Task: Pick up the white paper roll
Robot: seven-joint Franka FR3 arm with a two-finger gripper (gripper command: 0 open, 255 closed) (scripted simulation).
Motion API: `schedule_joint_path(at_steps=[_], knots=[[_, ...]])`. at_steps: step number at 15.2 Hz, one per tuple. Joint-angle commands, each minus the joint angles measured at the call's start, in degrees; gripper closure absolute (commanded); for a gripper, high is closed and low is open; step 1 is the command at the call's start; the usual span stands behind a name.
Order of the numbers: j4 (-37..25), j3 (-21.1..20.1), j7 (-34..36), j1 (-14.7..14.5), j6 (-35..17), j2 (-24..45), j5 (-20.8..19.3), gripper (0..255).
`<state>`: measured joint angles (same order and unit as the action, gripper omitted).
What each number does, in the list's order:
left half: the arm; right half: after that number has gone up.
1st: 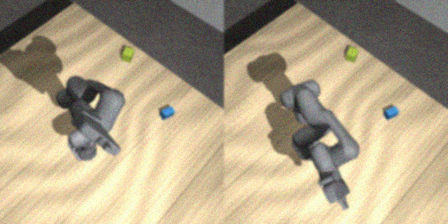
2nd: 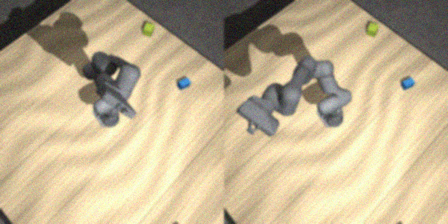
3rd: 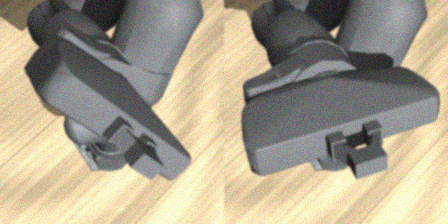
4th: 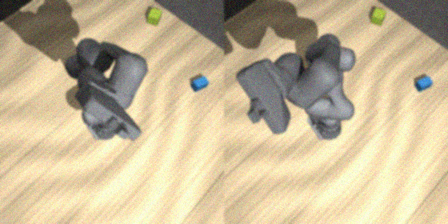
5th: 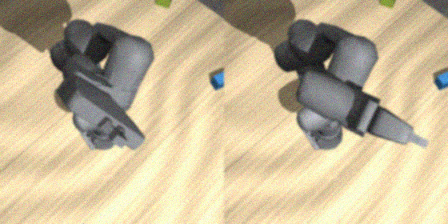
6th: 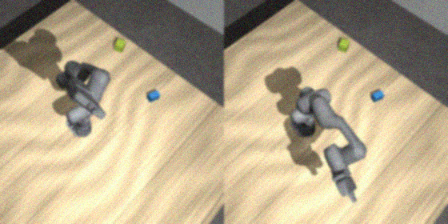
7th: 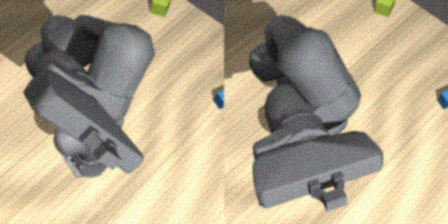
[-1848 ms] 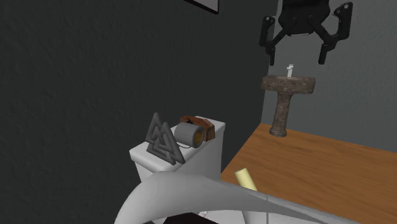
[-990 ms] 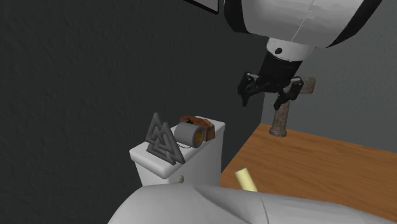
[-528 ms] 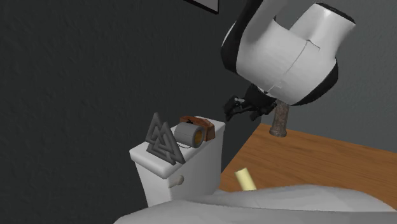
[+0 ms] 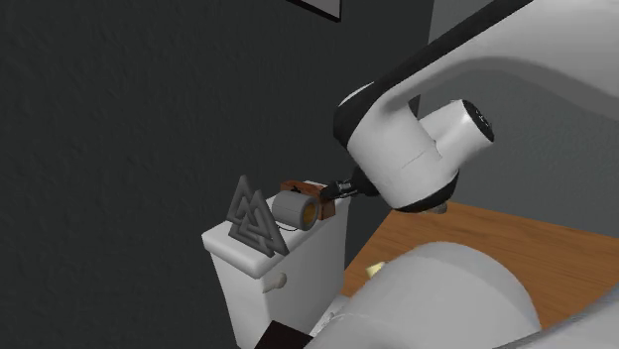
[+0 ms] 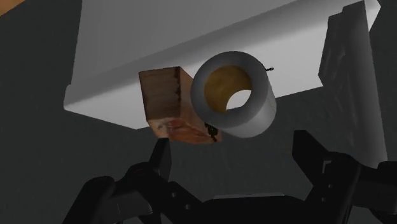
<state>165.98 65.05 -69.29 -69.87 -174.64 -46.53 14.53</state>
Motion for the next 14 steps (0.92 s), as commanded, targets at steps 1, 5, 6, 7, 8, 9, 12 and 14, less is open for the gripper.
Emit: schedule_joint_path(at_steps=[1,5,6,7,8,9,12,14], knots=[[-1.22,9.67,-7.07,-10.47,-3.99,-2.78,-0.91,0],[-4.59,23.13,-17.80,-25.28,-7.71,-10.86,-5.40,0],[-5.60,25.73,-20.27,-28.24,-8.04,-13.00,-6.68,0],[-6.67,28.08,-22.64,-30.98,-8.16,-15.13,-8.01,0],[-7.15,29.03,-23.67,-32.12,-8.14,-16.07,-8.58,0],[-7.25,30.02,-24.27,-32.68,-8.58,-16.48,-8.80,0],[-7.63,32.98,-25.97,-34.31,-9.82,-17.78,-9.60,0],[-7.95,34.90,-27.15,-35.35,-10.58,-18.70,-10.08,0]])
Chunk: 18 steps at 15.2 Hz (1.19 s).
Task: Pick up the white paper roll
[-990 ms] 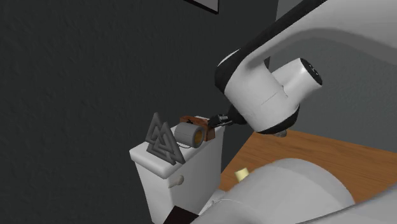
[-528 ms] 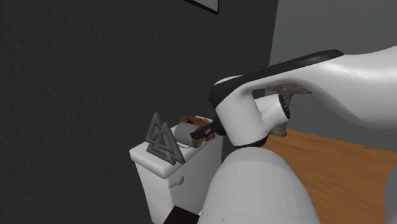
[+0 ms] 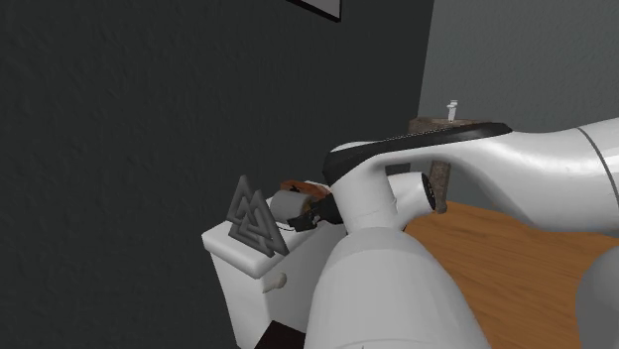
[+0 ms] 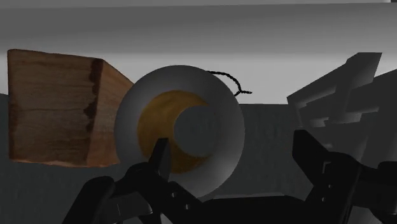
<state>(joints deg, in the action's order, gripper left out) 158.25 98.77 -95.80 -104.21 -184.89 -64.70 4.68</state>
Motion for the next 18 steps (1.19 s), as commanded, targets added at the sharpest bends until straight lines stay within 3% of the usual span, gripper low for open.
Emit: schedule_joint_path(at_steps=[1,3,4,13,18], knots=[[-0.40,2.13,-1.22,-1.52,-0.70,-1.01,-0.48,0],[-0.51,2.67,-1.56,-1.81,-0.91,-1.29,-0.62,0],[-0.33,2.61,-1.57,-1.60,-0.89,-1.27,-0.64,255],[-0.51,2.67,-1.56,-1.81,-0.91,-1.29,-0.62,255],[0.29,-2.12,1.37,0.79,1.01,1.02,0.60,255]])
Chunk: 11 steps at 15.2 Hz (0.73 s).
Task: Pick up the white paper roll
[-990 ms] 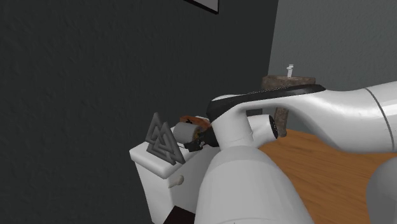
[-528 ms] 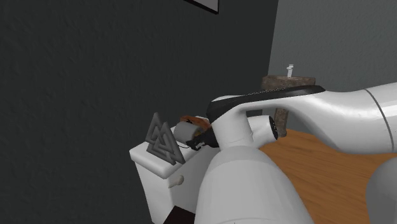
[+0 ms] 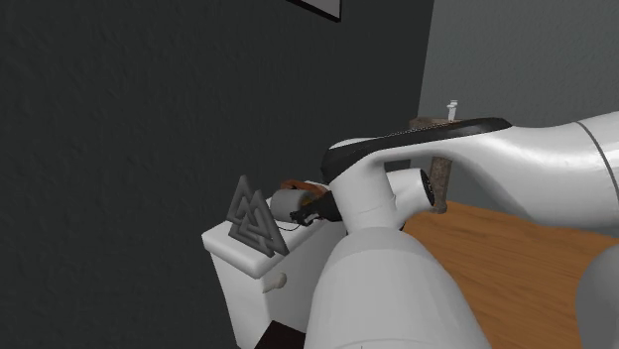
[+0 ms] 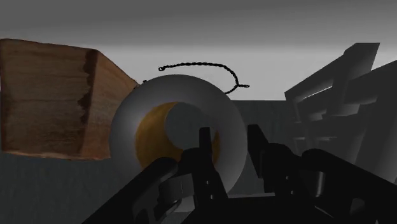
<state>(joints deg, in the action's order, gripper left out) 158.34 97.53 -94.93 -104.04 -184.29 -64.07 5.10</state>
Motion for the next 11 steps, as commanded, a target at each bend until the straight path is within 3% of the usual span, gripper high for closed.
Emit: schedule_joint_path(at_steps=[1,11], knots=[[0.32,-1.87,1.08,1.18,0.82,0.81,0.41,255],[0.80,-11.11,6.56,6.48,5.11,4.14,2.36,255]])
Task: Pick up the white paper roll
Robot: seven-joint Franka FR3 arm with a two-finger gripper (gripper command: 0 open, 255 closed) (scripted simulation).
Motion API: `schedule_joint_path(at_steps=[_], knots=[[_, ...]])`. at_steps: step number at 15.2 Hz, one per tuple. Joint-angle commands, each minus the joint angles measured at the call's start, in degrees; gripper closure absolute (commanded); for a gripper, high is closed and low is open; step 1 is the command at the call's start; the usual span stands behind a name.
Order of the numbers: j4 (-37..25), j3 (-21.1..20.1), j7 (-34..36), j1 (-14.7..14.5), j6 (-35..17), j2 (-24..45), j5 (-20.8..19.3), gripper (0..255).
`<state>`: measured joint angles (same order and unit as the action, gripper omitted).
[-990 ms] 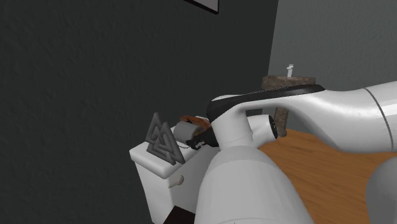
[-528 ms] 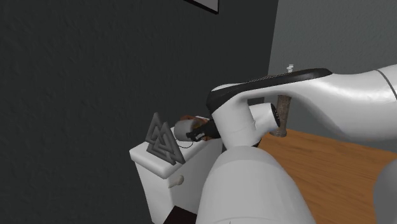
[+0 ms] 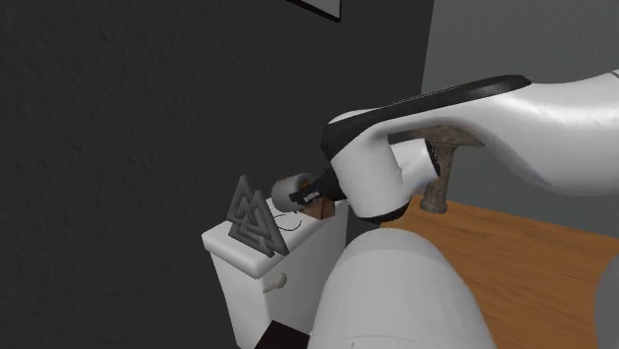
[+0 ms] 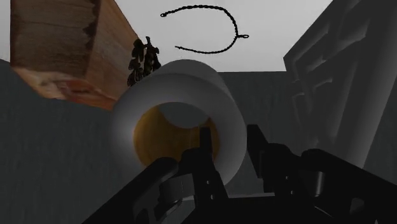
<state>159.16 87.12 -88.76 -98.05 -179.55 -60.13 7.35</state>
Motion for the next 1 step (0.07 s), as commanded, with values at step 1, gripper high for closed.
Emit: schedule_joint_path(at_steps=[1], knots=[[-0.01,-0.70,0.39,0.48,0.37,0.20,0.11,255]])
